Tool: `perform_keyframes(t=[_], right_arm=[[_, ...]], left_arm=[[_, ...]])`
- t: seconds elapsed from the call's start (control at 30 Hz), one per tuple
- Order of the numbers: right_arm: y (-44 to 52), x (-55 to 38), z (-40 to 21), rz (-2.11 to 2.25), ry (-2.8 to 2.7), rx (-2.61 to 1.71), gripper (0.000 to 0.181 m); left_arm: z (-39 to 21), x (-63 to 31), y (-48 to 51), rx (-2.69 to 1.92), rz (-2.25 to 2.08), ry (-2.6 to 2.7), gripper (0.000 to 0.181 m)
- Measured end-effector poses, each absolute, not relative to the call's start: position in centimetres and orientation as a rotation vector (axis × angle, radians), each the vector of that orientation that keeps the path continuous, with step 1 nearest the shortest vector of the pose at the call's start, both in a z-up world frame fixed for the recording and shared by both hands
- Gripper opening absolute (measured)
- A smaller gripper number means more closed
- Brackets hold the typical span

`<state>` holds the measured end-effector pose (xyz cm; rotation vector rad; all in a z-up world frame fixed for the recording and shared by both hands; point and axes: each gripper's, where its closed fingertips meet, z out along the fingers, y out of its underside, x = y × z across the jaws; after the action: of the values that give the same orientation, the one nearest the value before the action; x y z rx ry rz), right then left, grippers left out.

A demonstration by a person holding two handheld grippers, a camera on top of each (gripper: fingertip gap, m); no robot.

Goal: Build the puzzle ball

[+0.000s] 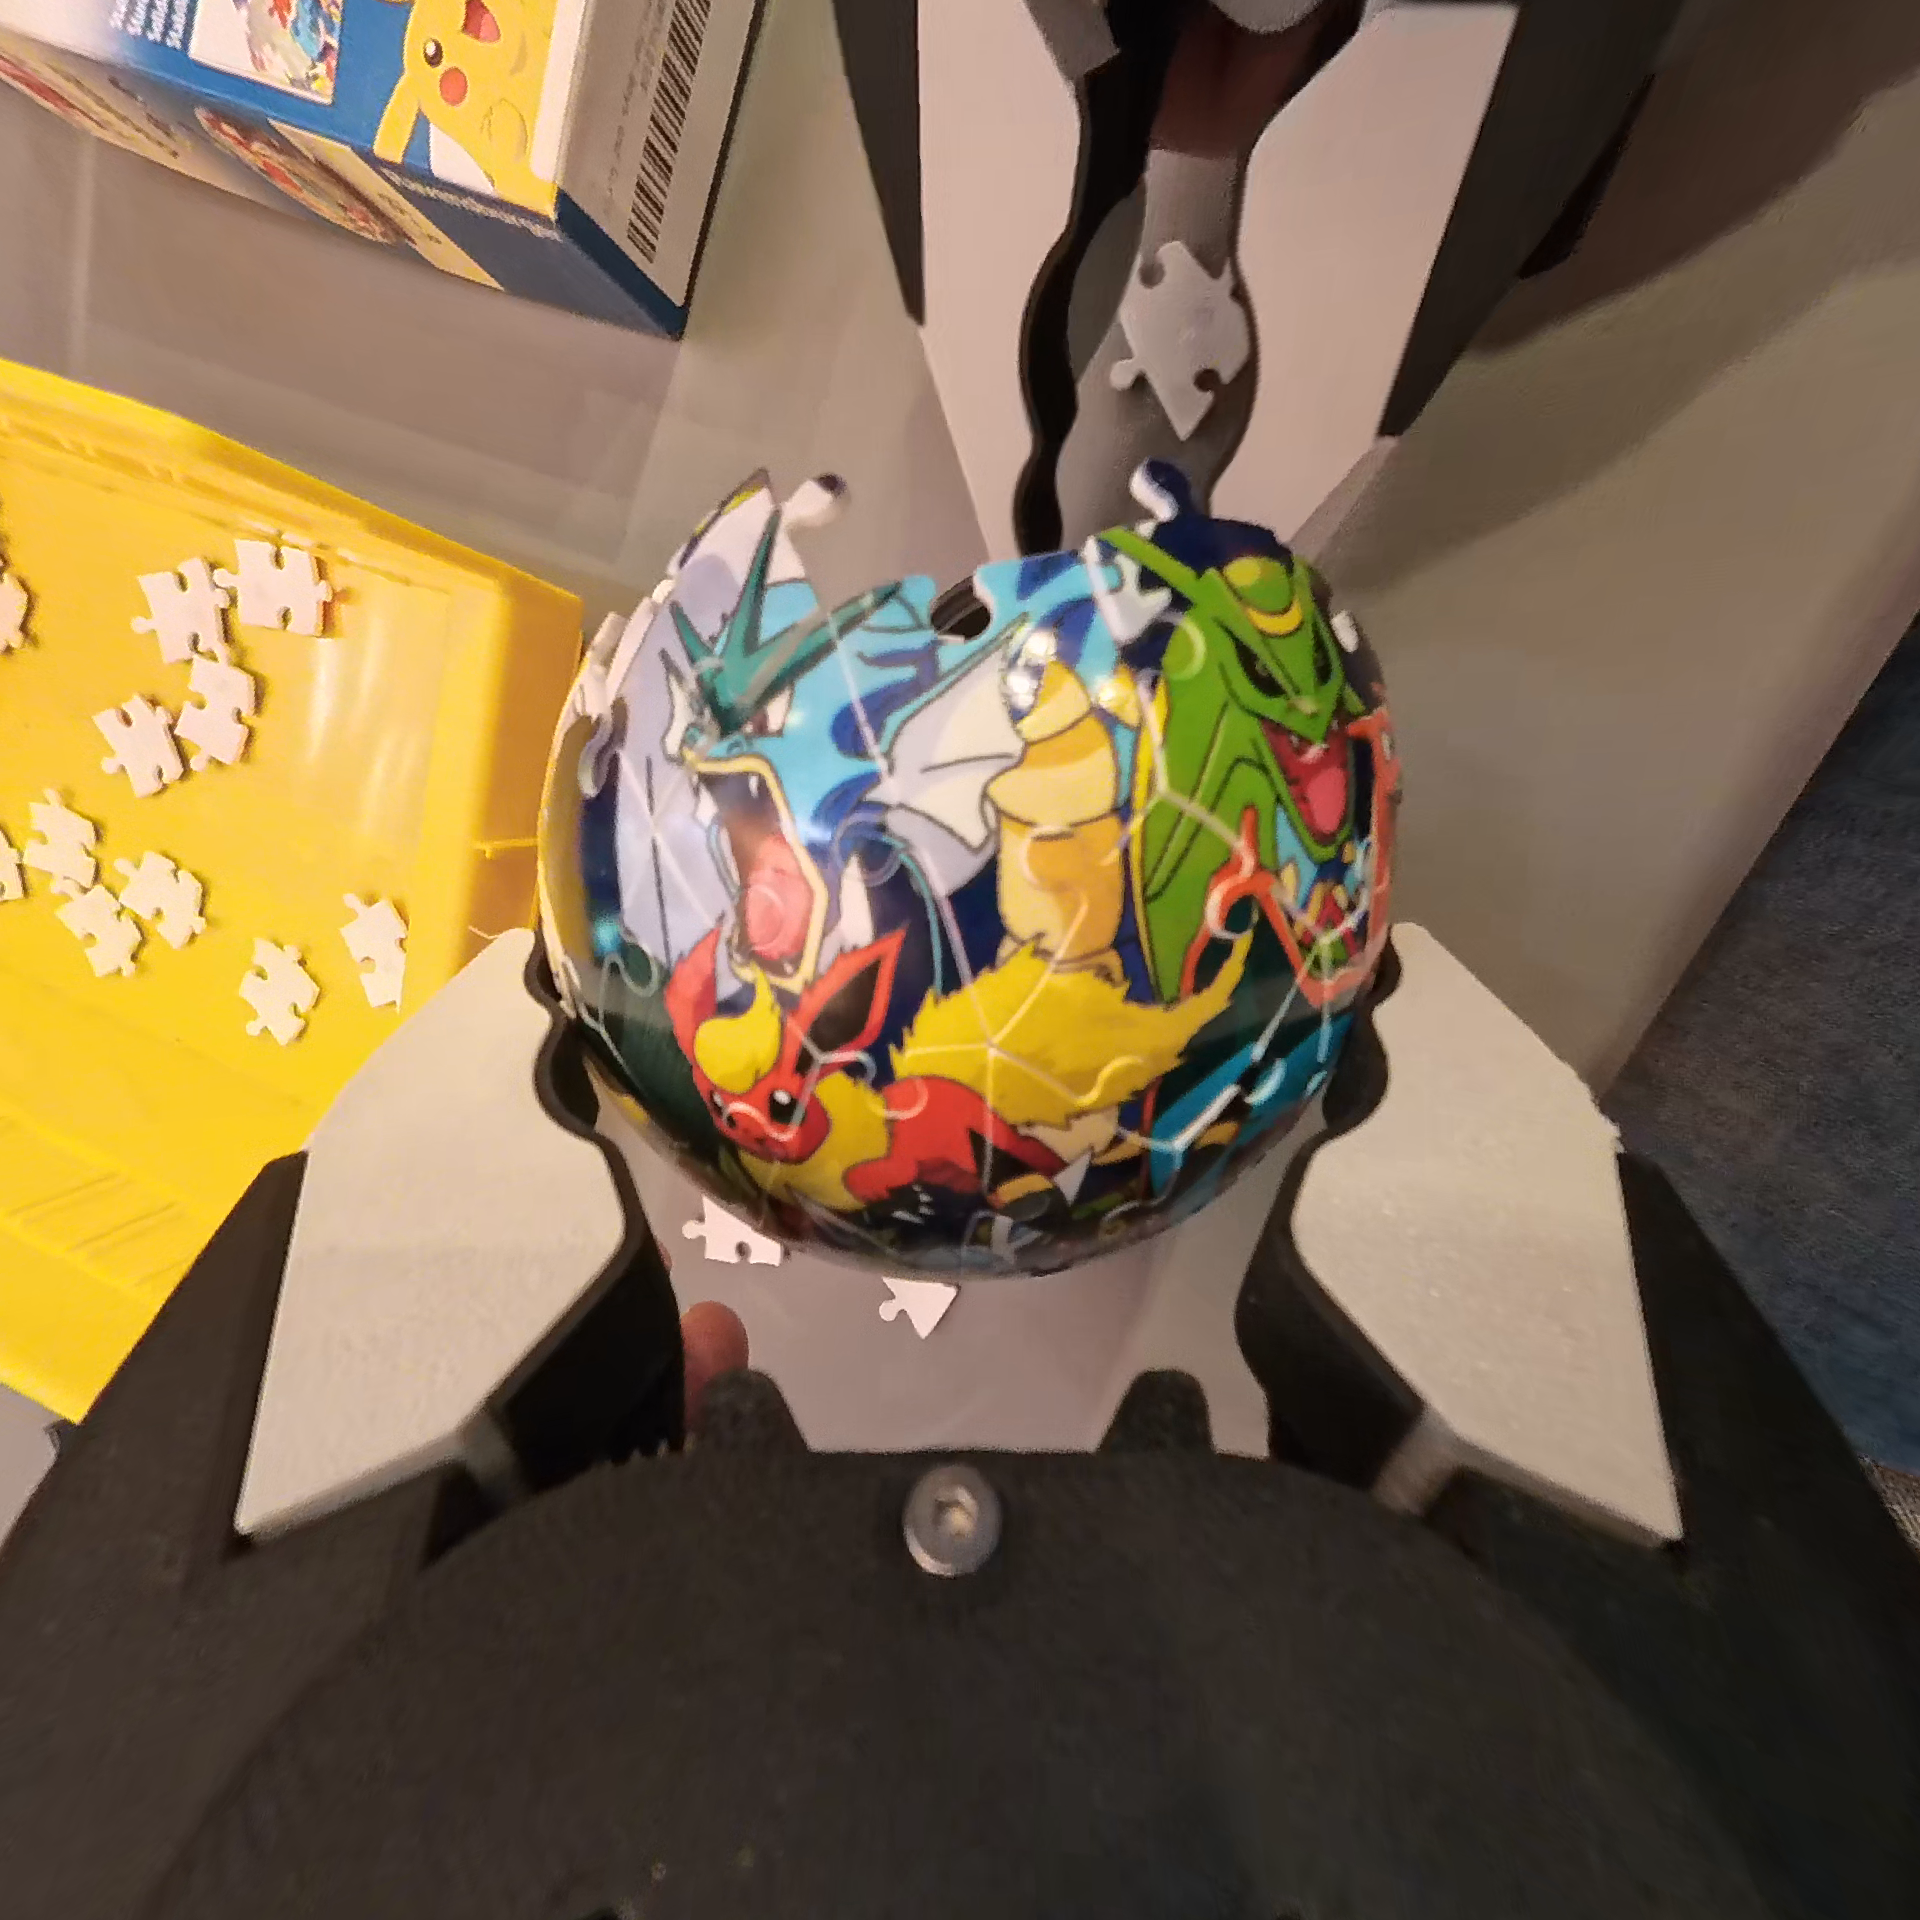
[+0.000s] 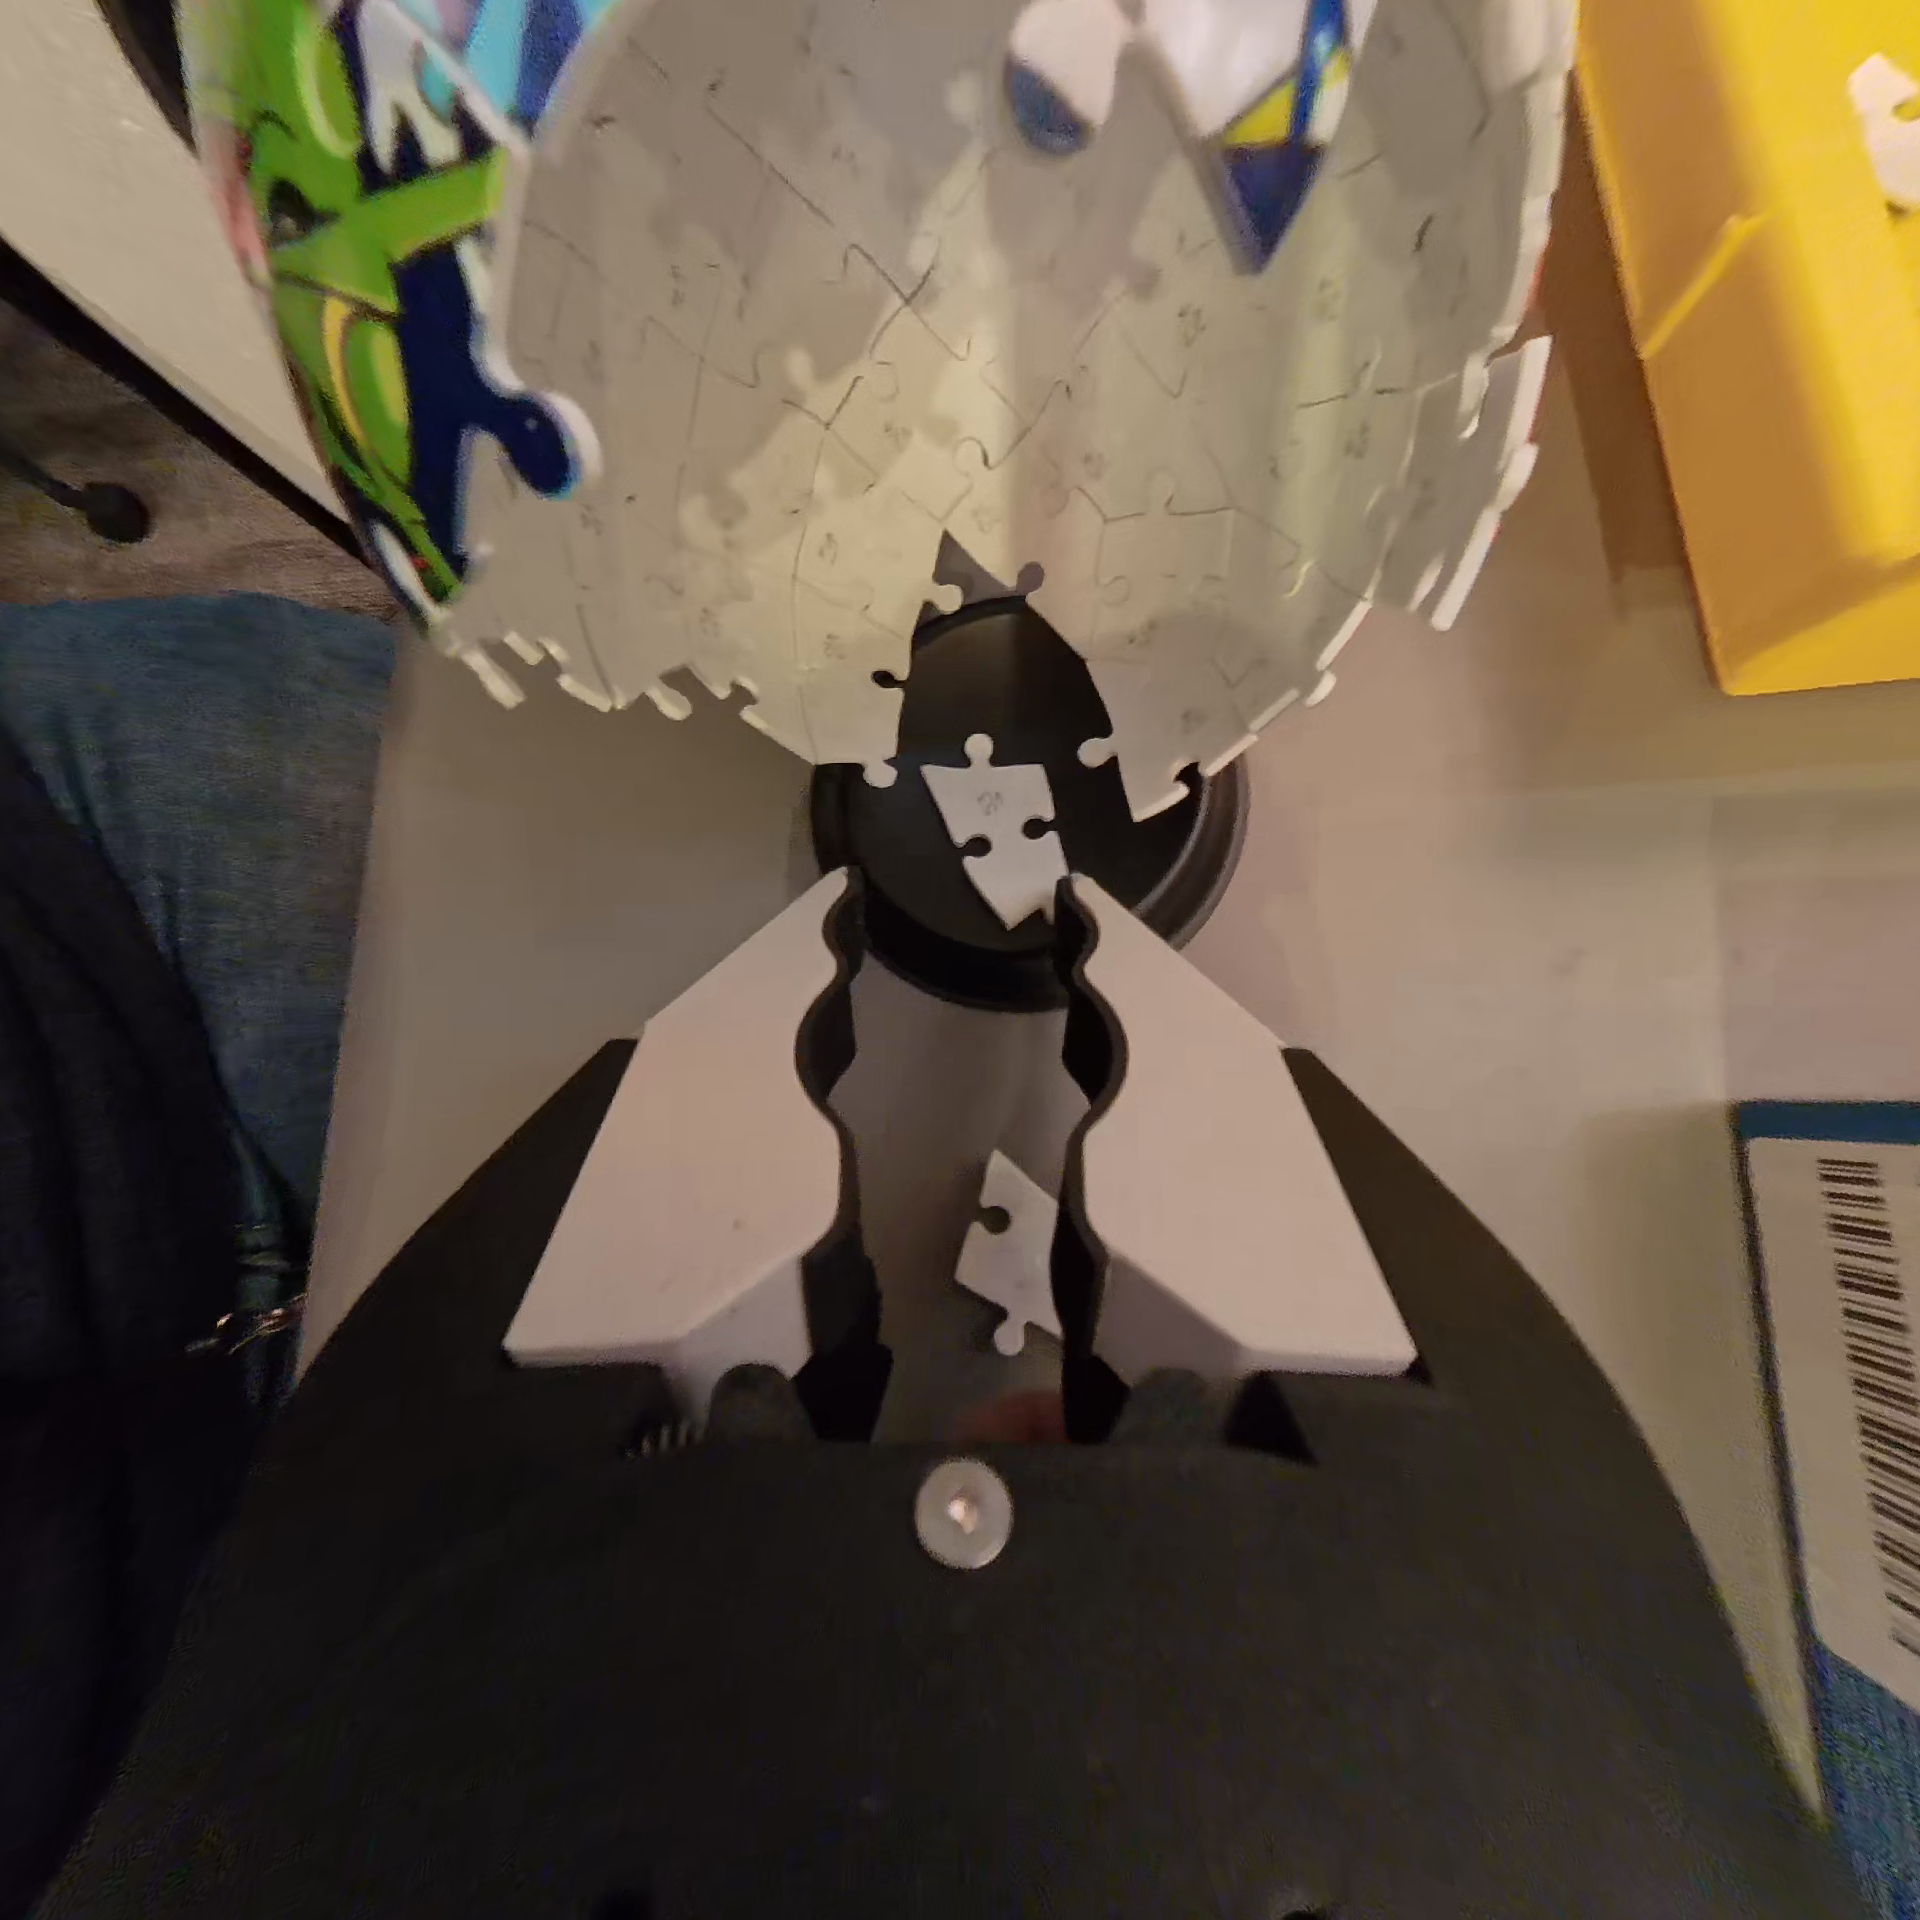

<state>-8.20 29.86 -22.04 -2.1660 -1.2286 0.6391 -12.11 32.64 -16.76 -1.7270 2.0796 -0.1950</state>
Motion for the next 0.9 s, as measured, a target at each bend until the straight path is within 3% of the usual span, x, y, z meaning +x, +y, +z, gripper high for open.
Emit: perform_keyframes(t=[0.9], right_arm=[[29.3, -8.0, -21.8, 0.761, -1.309, -1.943, 0.035]], left_arm=[[-17.2, -9.8, 31.4, -1.827, -0.117, 2.235, 0.136]])
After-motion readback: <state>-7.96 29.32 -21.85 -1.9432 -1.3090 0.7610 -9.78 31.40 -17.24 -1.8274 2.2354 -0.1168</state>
